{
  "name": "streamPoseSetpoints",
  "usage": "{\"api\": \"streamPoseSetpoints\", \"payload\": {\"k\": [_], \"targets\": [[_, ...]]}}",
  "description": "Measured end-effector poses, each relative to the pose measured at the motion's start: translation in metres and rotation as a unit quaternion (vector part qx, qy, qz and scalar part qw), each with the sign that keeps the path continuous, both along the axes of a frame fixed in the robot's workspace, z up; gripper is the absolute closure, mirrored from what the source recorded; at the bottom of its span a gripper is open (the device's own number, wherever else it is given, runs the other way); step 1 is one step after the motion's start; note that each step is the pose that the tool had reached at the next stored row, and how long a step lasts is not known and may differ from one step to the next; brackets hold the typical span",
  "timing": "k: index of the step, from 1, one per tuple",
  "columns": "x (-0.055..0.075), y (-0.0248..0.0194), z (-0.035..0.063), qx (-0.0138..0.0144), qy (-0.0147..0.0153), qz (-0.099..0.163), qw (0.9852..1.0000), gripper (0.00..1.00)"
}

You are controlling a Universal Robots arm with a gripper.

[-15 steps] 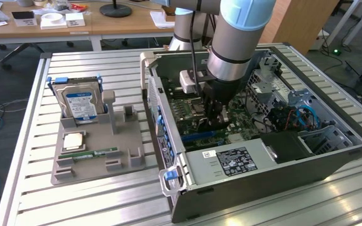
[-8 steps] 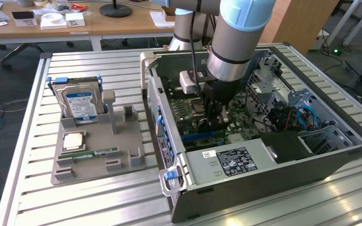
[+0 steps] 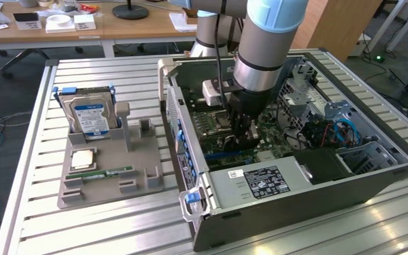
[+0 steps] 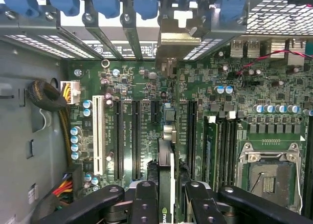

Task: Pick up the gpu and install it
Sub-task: 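Insert the gpu into the slot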

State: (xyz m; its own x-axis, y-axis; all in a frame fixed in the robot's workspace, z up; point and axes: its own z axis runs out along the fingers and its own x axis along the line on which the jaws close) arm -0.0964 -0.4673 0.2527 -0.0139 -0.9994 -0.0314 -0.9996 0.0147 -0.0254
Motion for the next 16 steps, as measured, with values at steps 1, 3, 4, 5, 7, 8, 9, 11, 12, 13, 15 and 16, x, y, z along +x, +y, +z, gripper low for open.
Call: {"api": "streamPoseSetpoints", "payload": {"k": [1, 3, 4, 5, 7, 8, 9, 11, 12, 13, 15, 16], "targets": [[0.0, 0.0, 0.0002, 0.0, 0.0, 0.0, 1.0, 0.74], [0.0, 0.0, 0.0018, 0.0, 0.0, 0.0, 1.0, 0.74], [-0.0001, 0.0, 0.0029, 0.0, 0.0, 0.0, 1.0, 0.74], [0.0, 0.0, 0.0039, 0.0, 0.0, 0.0, 1.0, 0.74], [0.0, 0.0001, 0.0042, 0.0001, -0.0001, 0.0, 1.0, 0.74], [0.0, 0.0, 0.0042, 0.0001, -0.0001, 0.0, 1.0, 0.74], [0.0, 0.0001, 0.0042, 0.0001, -0.0001, 0.0, 1.0, 0.74], [-0.0001, 0.0, 0.0043, 0.0002, -0.0001, 0.0, 1.0, 0.74], [-0.0002, 0.0, 0.0043, 0.0002, -0.0001, -0.001, 1.0, 0.74], [-0.0002, 0.0001, 0.0043, 0.0002, -0.0001, -0.001, 1.0, 0.74], [-0.0003, 0.0001, 0.0044, 0.0016, -0.0003, -0.002, 1.0, 0.74], [-0.0004, 0.0002, 0.0044, 0.0027, -0.0003, -0.002, 1.0, 0.74]]}}
